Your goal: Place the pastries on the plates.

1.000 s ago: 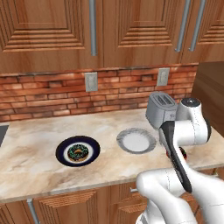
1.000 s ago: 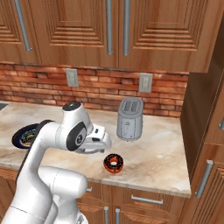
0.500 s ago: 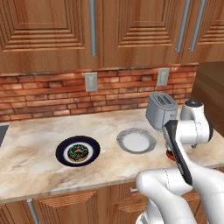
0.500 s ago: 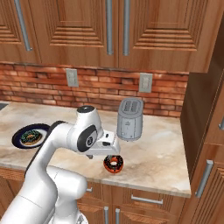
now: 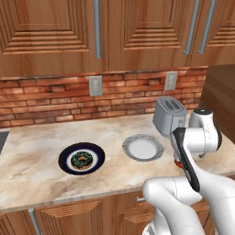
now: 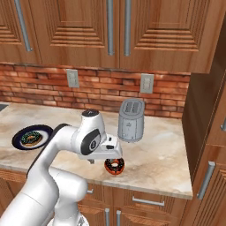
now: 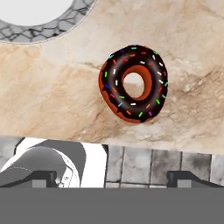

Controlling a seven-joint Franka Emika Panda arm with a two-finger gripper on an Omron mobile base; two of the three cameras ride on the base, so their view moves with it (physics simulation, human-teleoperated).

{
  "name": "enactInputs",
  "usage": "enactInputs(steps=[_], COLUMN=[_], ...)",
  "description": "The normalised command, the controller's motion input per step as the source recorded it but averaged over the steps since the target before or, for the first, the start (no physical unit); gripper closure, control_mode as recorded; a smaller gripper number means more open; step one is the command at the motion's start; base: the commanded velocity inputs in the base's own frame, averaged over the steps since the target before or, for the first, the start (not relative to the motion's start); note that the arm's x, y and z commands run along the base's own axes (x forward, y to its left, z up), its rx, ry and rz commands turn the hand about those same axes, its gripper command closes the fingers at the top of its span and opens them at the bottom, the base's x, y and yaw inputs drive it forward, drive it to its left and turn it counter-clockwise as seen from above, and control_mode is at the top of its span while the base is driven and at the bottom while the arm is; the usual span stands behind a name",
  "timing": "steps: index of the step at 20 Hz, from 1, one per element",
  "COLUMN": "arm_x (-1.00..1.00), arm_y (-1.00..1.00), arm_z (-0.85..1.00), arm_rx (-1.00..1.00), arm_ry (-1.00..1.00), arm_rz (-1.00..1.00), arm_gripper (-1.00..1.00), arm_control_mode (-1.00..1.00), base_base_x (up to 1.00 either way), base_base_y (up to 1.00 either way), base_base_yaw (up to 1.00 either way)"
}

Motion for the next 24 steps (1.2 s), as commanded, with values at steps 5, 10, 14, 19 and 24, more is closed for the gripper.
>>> enactInputs(steps=[5, 10, 14, 19, 24], arm_x=[0.07, 0.36, 0.53, 0.27, -0.03], arm_y=[0.00, 0.00, 0.00, 0.00, -0.07], arm_z=[-0.22, -0.04, 0.00, -0.16, -0.45], arm_rx=[0.02, 0.00, 0.00, 0.00, 0.00], arm_ry=[0.00, 0.00, 0.00, 0.00, 0.03], arm_rz=[0.07, 0.10, 0.10, 0.08, 0.01], arm_gripper=[-1.00, -1.00, -1.00, -1.00, -1.00], arm_control_mode=[-1.00, -1.00, -1.00, -1.00, -1.00], base_base_x=[0.00, 0.00, 0.00, 0.00, 0.00], base_base_y=[0.00, 0.00, 0.00, 0.00, 0.00], base_base_yaw=[0.00, 0.00, 0.00, 0.00, 0.00])
